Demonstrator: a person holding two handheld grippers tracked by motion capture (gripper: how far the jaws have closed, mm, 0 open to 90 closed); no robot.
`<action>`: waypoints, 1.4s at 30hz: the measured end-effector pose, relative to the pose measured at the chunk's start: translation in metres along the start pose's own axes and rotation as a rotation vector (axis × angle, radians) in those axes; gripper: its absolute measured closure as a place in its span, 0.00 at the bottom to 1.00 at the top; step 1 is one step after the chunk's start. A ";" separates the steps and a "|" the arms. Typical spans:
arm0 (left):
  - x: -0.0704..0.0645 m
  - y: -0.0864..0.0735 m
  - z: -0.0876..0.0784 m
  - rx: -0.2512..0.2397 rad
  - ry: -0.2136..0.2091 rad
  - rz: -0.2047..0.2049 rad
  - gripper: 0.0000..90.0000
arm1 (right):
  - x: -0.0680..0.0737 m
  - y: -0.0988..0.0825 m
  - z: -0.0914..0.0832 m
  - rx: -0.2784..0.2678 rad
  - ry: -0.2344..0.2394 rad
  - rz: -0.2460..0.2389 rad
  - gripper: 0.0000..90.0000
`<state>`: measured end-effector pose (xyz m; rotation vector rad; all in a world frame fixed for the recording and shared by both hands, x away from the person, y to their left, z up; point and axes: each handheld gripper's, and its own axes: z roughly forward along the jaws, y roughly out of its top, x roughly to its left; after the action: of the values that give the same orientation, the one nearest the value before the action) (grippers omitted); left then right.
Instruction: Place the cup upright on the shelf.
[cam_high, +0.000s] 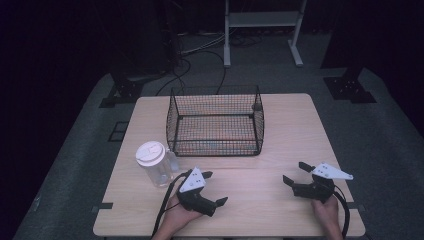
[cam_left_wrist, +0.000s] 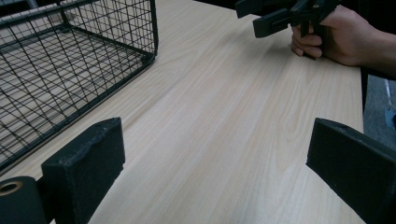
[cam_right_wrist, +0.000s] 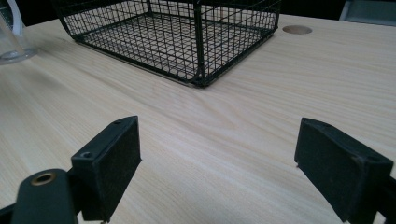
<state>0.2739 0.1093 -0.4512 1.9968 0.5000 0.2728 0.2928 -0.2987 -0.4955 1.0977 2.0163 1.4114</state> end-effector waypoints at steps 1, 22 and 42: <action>-0.001 0.001 -0.003 -0.001 -0.002 0.006 0.02 | 0.000 0.000 0.000 0.001 -0.001 -0.002 0.15; 0.004 0.021 -0.075 -0.009 0.040 0.027 0.02 | 0.003 0.000 0.001 0.014 -0.010 -0.013 0.15; 0.011 0.031 -0.140 -0.018 0.128 0.046 0.02 | 0.002 -0.001 0.000 0.013 -0.014 -0.008 0.15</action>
<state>0.2349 0.2132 -0.3593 1.9838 0.5312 0.4334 0.2914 -0.2970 -0.4958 1.1004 2.0207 1.3848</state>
